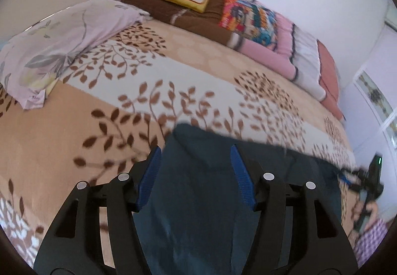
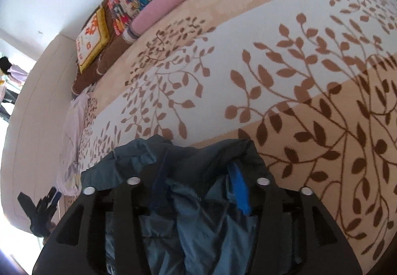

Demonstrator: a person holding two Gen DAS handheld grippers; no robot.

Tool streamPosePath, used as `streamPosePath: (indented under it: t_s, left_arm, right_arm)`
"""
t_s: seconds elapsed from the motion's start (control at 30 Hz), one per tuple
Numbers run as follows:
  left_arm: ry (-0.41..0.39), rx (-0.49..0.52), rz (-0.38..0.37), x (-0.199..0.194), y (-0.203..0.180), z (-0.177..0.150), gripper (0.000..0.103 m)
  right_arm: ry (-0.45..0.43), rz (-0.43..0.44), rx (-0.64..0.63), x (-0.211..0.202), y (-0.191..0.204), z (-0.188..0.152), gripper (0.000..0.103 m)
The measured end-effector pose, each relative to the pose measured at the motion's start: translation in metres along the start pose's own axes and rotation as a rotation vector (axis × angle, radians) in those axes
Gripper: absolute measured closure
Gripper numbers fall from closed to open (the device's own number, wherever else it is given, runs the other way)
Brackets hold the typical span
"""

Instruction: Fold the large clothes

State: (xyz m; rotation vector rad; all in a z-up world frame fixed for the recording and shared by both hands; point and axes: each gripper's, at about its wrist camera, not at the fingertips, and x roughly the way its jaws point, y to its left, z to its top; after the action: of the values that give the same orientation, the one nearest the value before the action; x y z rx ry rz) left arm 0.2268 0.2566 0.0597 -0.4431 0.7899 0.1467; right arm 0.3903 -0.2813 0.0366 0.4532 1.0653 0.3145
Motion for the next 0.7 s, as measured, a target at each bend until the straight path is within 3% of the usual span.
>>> streamPosePath:
  t_s: [0.03, 0.1, 0.27, 0.4, 0.57, 0.67, 0.7]
  left_arm:
    - [0.009, 0.009, -0.016, -0.008, -0.001, -0.011, 0.045]
    - [0.023, 0.019, -0.019, -0.015, -0.001, -0.024, 0.045]
    - [0.052, 0.068, 0.023, -0.030, 0.005, -0.058, 0.045]
    - [0.098, 0.054, 0.093, -0.032, 0.025, -0.082, 0.045]
    - [0.151, -0.025, 0.078, -0.035, 0.049, -0.113, 0.045]
    - [0.163, -0.045, 0.056, -0.035, 0.053, -0.129, 0.045]
    - [0.161, -0.043, 0.047, -0.035, 0.052, -0.133, 0.051]
  right_arm:
    - [-0.034, -0.020, -0.023, -0.006, 0.004, 0.000, 0.030]
    - [-0.079, -0.013, -0.055, -0.020, 0.009, 0.003, 0.030]
    - [-0.099, -0.055, -0.063, -0.042, 0.006, -0.008, 0.030]
    - [-0.039, -0.093, -0.064, -0.055, -0.015, -0.063, 0.029]
    - [0.068, -0.136, -0.025, -0.058, -0.052, -0.150, 0.029]
    - [0.093, -0.133, -0.018, -0.054, -0.064, -0.184, 0.030]
    - [0.095, -0.126, -0.018, -0.052, -0.065, -0.189, 0.041]
